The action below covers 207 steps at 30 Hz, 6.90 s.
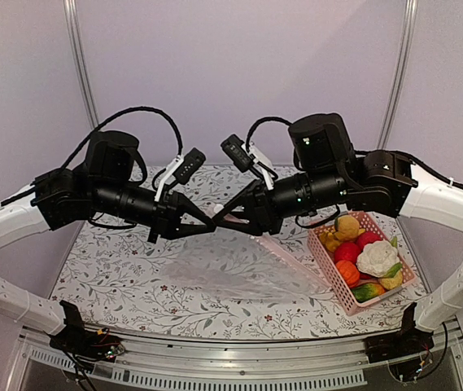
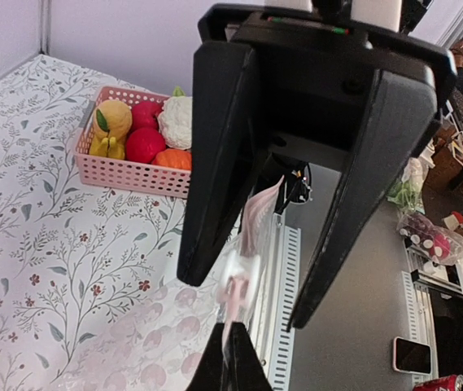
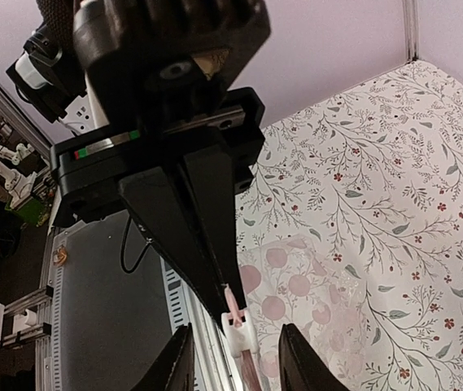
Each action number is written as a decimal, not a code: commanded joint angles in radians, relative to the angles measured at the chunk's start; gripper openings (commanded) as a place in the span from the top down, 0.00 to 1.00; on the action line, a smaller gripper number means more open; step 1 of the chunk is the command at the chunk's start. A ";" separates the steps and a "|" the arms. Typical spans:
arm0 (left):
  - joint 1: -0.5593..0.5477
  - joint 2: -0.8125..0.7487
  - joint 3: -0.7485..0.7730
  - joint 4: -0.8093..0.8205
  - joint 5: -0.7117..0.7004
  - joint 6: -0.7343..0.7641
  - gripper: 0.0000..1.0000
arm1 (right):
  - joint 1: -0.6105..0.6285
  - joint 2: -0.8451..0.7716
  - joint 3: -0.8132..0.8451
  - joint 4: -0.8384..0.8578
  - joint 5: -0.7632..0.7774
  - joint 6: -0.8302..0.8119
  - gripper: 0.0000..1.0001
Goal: Place the food in the zip-top bag and seal the zipper
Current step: Hold the zipper from the zipper food storage bag, then unzip the zipper from the zipper food storage bag.
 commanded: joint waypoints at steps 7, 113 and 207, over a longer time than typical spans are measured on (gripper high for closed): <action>-0.013 0.011 0.017 0.008 0.010 -0.013 1.00 | 0.003 0.006 0.025 0.037 -0.006 -0.013 0.70; 0.190 -0.109 -0.084 0.075 -0.155 -0.169 1.00 | 0.004 -0.065 -0.120 0.042 0.123 -0.004 0.99; 0.477 -0.208 -0.150 0.018 -0.153 -0.213 1.00 | 0.004 -0.190 -0.339 0.045 0.230 0.110 1.00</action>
